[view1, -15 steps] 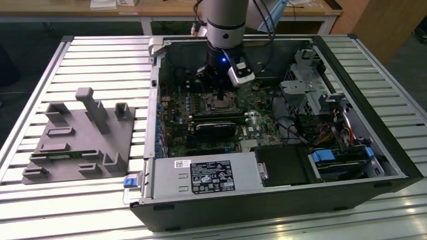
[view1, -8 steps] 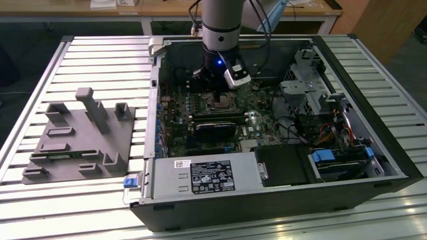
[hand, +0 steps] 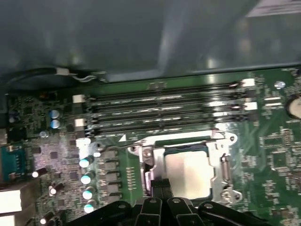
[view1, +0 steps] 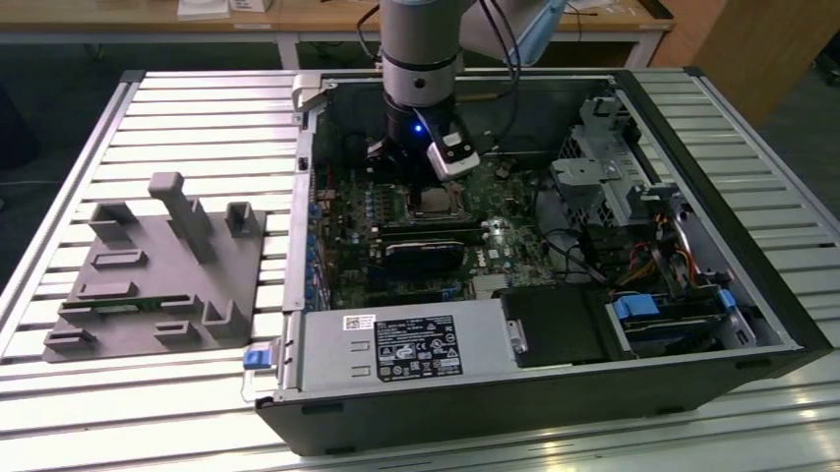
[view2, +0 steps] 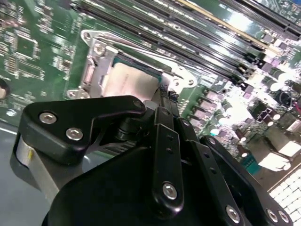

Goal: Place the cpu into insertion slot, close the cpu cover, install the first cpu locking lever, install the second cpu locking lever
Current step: 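Close the cpu cover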

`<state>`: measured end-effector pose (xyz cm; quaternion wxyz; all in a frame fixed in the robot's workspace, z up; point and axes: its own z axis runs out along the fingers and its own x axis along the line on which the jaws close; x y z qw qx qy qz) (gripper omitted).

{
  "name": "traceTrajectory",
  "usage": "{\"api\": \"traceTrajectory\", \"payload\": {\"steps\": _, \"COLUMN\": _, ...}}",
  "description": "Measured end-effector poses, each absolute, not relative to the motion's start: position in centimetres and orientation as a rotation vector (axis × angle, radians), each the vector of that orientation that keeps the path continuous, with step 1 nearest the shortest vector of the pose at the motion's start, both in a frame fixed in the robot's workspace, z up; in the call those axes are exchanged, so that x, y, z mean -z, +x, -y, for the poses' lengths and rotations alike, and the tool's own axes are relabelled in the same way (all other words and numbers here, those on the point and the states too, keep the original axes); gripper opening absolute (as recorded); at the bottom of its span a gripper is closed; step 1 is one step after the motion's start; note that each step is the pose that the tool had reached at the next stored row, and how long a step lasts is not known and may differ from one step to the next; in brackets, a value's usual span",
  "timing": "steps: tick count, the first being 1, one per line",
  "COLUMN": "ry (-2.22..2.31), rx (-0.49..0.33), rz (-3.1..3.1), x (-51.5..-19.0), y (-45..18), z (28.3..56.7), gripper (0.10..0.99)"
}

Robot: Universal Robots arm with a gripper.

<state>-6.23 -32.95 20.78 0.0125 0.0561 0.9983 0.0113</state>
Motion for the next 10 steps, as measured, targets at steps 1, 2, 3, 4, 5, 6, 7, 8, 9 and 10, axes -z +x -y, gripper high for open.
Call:
{"api": "traceTrajectory", "payload": {"steps": 1, "ry": 0.169, "rx": -0.035, "rz": -3.112, "x": -20.67, "y": -6.38, "z": 32.95, "gripper": 0.106}}
{"api": "traceTrajectory", "payload": {"steps": 2, "ry": 0.163, "rx": -0.035, "rz": -3.112, "x": -20.55, "y": -6.48, "z": 32.95, "gripper": 0.106}}
{"api": "traceTrajectory", "payload": {"steps": 3, "ry": 0.157, "rx": -0.035, "rz": -3.113, "x": -20.43, "y": -6.55, "z": 32.95, "gripper": 0.106}}
{"api": "traceTrajectory", "payload": {"steps": 4, "ry": 0.15, "rx": -0.036, "rz": -3.113, "x": -20.32, "y": -6.59, "z": 32.95, "gripper": 0.106}}
{"api": "traceTrajectory", "payload": {"steps": 5, "ry": 0.144, "rx": -0.036, "rz": -3.113, "x": -20.24, "y": -6.62, "z": 32.95, "gripper": 0.106}}
{"api": "traceTrajectory", "payload": {"steps": 6, "ry": 0.138, "rx": -0.036, "rz": -3.114, "x": -20.19, "y": -6.63, "z": 32.95, "gripper": 0.106}}
{"api": "traceTrajectory", "payload": {"steps": 7, "ry": 0.134, "rx": -0.036, "rz": -3.114, "x": -20.15, "y": -6.63, "z": 32.95, "gripper": 0.106}}
{"api": "traceTrajectory", "payload": {"steps": 8, "ry": 0.13, "rx": -0.036, "rz": -3.114, "x": -20.13, "y": -6.63, "z": 32.95, "gripper": 0.106}}
{"api": "traceTrajectory", "payload": {"steps": 9, "ry": 0.128, "rx": -0.036, "rz": -3.114, "x": -20.12, "y": -6.63, "z": 32.95, "gripper": 0.106}}
{"api": "traceTrajectory", "payload": {"steps": 10, "ry": 0.127, "rx": -0.035, "rz": -3.114, "x": -20.11, "y": -6.63, "z": 32.95, "gripper": 0.106}}
